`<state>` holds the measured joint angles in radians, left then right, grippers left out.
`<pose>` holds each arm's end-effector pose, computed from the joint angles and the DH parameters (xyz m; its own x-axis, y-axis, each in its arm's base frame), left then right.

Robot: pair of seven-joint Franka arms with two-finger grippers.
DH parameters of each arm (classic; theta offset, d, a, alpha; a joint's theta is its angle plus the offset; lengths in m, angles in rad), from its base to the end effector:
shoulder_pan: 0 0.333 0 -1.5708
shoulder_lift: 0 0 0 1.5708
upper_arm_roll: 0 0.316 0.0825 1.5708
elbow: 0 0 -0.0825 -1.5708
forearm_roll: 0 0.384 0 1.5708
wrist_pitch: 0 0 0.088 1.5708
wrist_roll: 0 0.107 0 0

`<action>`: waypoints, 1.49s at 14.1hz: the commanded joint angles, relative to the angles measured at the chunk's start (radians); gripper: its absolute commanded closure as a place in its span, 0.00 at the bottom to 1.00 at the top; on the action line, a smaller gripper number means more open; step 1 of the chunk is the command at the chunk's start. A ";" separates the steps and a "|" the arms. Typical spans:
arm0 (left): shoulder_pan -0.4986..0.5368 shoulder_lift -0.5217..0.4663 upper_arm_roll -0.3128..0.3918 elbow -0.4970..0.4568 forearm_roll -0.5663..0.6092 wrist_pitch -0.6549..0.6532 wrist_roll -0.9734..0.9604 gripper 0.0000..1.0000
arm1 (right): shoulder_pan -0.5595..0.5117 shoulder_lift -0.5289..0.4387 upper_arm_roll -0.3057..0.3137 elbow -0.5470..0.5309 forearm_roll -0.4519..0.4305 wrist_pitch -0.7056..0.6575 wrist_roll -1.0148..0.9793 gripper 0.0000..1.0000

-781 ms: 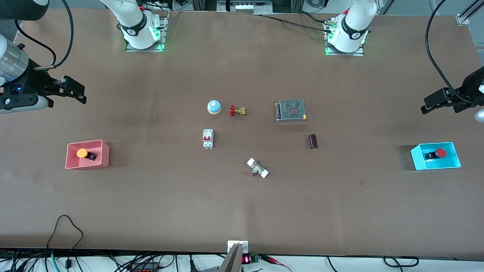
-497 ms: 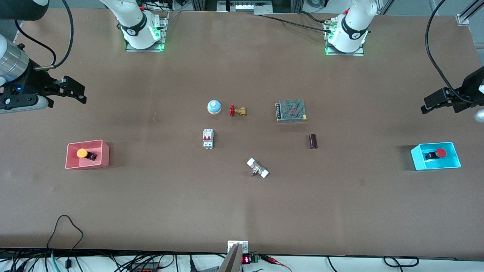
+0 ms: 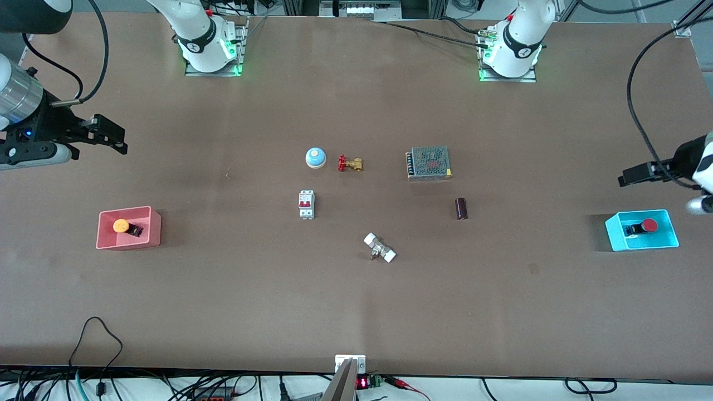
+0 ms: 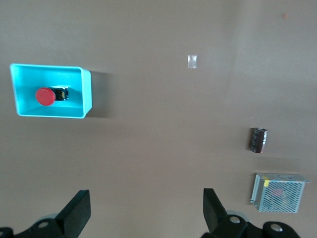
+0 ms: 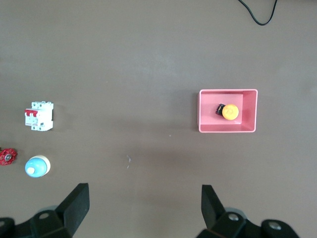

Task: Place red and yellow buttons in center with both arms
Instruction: 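Move the right gripper to the pink bin while the left gripper reaches the cyan bin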

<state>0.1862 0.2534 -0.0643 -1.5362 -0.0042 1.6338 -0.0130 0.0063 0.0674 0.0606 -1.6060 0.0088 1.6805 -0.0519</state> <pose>0.6170 0.0791 0.4963 0.9790 0.1328 -0.1549 0.1372 -0.9904 0.0182 0.5815 0.0387 0.5792 0.9931 0.1174 0.0079 0.1175 -0.9930 -0.0124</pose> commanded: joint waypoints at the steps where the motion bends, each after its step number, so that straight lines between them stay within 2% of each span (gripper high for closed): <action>1: 0.005 0.116 -0.002 0.047 0.030 0.003 0.008 0.00 | -0.008 0.066 -0.001 0.031 0.003 0.015 0.004 0.00; 4: 0.068 0.249 -0.002 0.152 0.033 0.050 0.019 0.00 | -0.009 0.152 -0.005 0.032 -0.007 0.030 -0.011 0.00; 8: 0.116 0.420 0.001 0.316 0.041 0.110 0.019 0.00 | -0.109 0.229 -0.012 0.021 -0.015 0.110 -0.046 0.00; 11: 0.131 0.475 0.047 0.321 0.039 0.211 0.124 0.00 | -0.161 0.307 -0.012 0.012 -0.079 0.201 -0.098 0.00; 15: 0.159 0.517 0.058 0.321 0.041 0.221 0.153 0.00 | -0.242 0.382 -0.002 -0.068 -0.081 0.460 -0.218 0.00; 18: 0.159 0.530 0.075 0.314 0.068 0.221 0.201 0.00 | -0.241 0.434 -0.001 -0.068 -0.081 0.531 -0.220 0.00; 21: 0.176 0.546 0.081 0.314 0.072 0.221 0.246 0.00 | -0.235 0.459 0.001 -0.068 -0.081 0.536 -0.217 0.00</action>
<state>0.3487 0.7779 0.0118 -1.2527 0.0484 1.8631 0.1852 -0.2258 0.5252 0.0499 -1.6683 -0.0613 2.2062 -0.2610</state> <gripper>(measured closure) 0.000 0.000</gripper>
